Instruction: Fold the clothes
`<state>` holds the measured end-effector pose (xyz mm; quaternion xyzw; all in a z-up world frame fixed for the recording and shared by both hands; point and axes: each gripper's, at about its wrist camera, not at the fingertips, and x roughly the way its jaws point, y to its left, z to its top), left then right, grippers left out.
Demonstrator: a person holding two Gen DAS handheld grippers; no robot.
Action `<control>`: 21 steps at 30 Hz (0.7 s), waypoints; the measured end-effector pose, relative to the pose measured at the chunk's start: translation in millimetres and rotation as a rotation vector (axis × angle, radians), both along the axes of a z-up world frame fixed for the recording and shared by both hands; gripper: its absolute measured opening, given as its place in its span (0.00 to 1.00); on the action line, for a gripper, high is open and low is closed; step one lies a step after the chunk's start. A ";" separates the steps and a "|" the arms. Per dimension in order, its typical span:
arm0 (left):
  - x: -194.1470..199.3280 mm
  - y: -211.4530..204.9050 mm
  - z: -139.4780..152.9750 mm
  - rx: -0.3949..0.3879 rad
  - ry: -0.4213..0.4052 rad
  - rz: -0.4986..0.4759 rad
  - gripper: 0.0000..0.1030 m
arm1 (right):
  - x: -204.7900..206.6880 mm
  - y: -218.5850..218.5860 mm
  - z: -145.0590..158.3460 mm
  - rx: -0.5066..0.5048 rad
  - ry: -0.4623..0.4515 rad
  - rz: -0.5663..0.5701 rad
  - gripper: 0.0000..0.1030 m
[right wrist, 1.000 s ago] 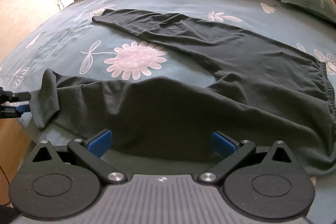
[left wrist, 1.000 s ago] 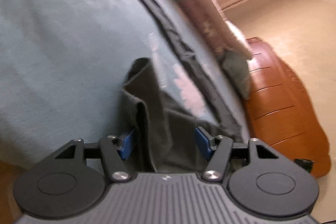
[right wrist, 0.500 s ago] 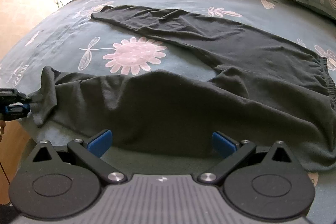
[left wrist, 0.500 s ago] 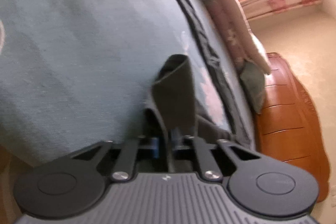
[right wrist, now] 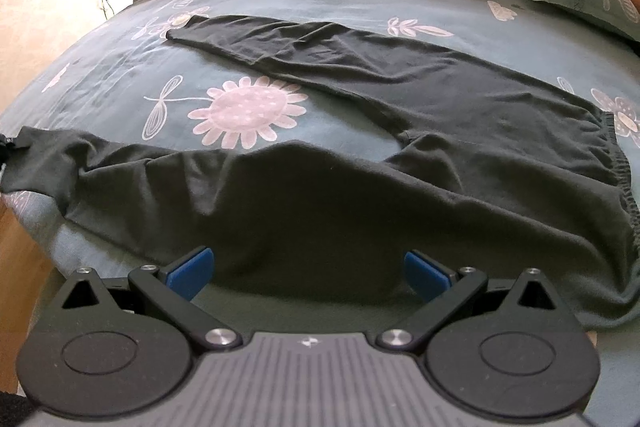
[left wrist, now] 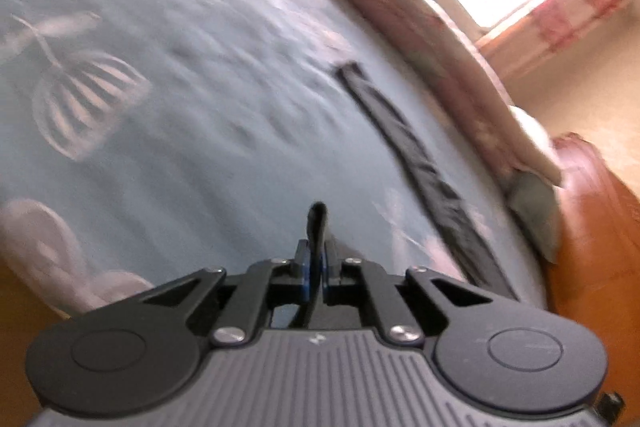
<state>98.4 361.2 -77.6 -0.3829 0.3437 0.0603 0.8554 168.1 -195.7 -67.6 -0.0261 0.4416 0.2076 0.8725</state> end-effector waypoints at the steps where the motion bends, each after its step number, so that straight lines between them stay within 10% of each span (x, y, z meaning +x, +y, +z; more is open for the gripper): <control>1: 1.4 9.1 1.2 0.020 0.018 0.025 0.03 | 0.2 0.4 -0.1 -0.001 0.000 0.001 1.00; 13: 3.0 26.8 -31.0 -0.040 0.160 0.072 0.07 | 3.1 0.3 -1.7 -0.016 0.008 -0.011 1.00; 21: -34.4 8.5 -58.0 -0.266 0.150 0.120 0.46 | 5.5 4.0 -6.6 -0.018 0.020 -0.004 1.00</control>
